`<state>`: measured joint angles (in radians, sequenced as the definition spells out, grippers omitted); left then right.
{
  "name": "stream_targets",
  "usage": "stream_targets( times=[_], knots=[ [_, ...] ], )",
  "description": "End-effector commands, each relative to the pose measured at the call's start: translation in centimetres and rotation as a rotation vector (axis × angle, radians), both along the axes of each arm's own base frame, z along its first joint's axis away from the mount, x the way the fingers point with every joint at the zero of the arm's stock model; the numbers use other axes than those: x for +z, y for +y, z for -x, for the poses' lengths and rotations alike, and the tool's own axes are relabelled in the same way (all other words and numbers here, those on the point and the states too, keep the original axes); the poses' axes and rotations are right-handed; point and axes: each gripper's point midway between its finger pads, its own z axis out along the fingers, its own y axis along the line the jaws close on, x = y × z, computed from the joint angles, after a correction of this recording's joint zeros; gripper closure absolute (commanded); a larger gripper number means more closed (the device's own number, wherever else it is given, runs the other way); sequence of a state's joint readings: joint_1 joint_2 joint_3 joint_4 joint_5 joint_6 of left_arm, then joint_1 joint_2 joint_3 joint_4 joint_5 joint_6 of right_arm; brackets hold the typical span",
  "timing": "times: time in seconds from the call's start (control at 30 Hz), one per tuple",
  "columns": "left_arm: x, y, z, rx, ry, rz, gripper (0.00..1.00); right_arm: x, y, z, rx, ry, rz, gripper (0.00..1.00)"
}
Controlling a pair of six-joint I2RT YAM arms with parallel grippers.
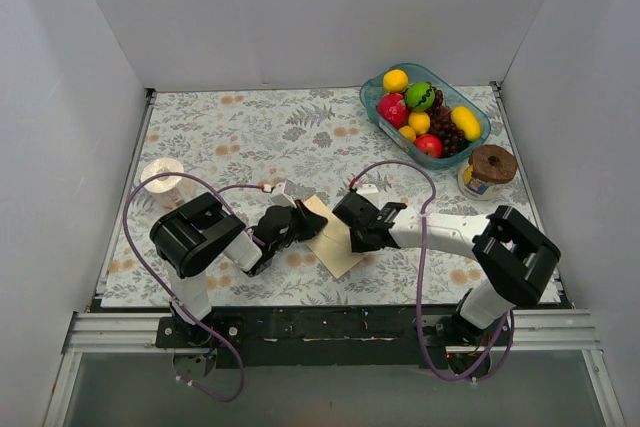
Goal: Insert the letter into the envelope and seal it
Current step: Press the envelope flap on the envelope.
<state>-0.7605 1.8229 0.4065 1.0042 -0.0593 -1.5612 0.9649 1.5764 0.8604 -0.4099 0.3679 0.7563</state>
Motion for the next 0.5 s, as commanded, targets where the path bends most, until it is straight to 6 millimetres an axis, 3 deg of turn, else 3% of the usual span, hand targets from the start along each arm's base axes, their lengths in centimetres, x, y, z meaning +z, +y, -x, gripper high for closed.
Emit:
stream_targets(
  times=[0.0, 0.07, 0.1, 0.17, 0.4, 0.47],
  knots=[
    [-4.7, 0.8, 5.1, -0.187, 0.095, -0.117, 0.93, -3.6, -2.1, 2.3, -0.022, 0.085, 0.067, 0.99],
    [-3.8, 0.6, 5.0, -0.222, 0.023, -0.12, 0.91, -4.0, -2.3, 2.7, -0.02, 0.098, 0.067, 0.99],
    [-3.4, 0.6, 4.7, -0.218, -0.002, -0.12, 1.0, -4.1, -2.4, 2.8, -0.018, 0.1, 0.068, 0.99],
    [-3.5, 0.8, 4.3, -0.218, -0.032, -0.15, 1.0, -4.3, -2.4, 3.0, -0.014, 0.106, 0.063, 0.99],
    [-5.6, 3.0, 2.9, -0.123, -0.064, -0.319, 1.0, -3.9, -2.4, 3.0, -0.006, 0.099, 0.054, 0.99],
    [-6.2, 2.7, 3.0, -0.119, -0.068, -0.369, 1.0, -3.9, -2.3, 2.9, -0.003, 0.098, 0.052, 0.99]
  ],
)
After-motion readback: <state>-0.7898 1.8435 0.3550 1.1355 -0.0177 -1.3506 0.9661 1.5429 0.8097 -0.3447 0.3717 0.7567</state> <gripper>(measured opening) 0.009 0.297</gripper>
